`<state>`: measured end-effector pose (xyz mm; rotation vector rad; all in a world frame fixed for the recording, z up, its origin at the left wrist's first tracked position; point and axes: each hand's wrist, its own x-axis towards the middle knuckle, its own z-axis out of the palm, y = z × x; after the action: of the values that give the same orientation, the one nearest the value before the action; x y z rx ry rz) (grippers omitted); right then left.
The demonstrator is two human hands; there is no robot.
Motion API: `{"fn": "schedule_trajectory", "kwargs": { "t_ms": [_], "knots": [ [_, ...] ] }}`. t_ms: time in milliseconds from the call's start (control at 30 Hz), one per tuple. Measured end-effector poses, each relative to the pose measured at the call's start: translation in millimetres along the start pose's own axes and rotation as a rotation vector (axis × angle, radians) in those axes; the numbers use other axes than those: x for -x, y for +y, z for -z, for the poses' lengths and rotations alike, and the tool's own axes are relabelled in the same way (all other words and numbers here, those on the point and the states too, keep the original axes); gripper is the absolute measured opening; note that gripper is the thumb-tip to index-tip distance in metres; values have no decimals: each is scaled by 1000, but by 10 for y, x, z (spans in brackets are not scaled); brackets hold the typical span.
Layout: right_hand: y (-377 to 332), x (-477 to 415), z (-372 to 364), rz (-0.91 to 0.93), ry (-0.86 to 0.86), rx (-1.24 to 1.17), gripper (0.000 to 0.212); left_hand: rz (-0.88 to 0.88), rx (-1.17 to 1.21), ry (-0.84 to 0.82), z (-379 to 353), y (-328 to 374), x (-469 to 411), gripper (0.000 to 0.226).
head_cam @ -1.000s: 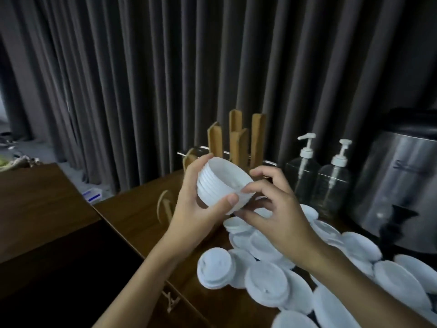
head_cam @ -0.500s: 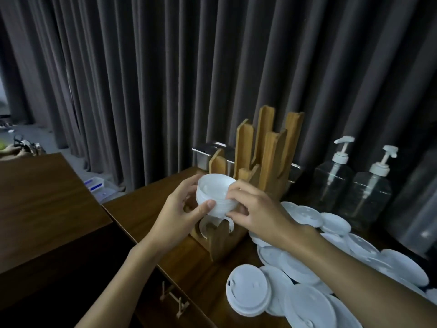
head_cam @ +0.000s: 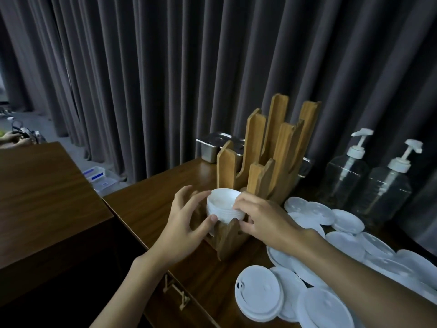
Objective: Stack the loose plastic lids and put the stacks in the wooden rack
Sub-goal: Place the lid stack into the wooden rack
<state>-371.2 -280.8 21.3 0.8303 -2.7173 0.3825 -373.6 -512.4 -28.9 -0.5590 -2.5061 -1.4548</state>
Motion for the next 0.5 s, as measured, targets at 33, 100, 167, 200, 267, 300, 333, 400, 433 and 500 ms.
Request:
{"fn": "schedule_trajectory", "kwargs": {
  "t_ms": [33,100,167,200,267,300,333,400,433,500],
  "knots": [
    [3,3,-40,-4,0,1,23,5,-16,2,-12,-25,26,51],
    [9,6,-108,-21,0,1,24,12,-79,-1,-38,-70,84,56],
    [15,32,-147,-59,-2,-31,32,9,-176,-19,-68,-109,144,63],
    [21,58,-156,-72,-2,-46,35,12,-216,-31,-83,-124,172,67],
    [33,123,-160,-76,-1,-41,38,29,-275,-49,-111,-138,226,75],
    [38,160,-159,-77,1,-40,39,38,-290,-55,-124,-138,249,79],
    [40,197,-158,-79,2,-46,38,48,-293,-58,-137,-135,268,82],
    [42,254,-163,-83,-22,-51,34,73,-286,-62,-156,-126,297,86],
    [41,276,-171,-85,-46,-47,32,81,-285,-61,-163,-123,309,86],
    [36,305,-190,-99,-82,-57,33,91,-280,-63,-176,-116,326,80]
  ]
}}
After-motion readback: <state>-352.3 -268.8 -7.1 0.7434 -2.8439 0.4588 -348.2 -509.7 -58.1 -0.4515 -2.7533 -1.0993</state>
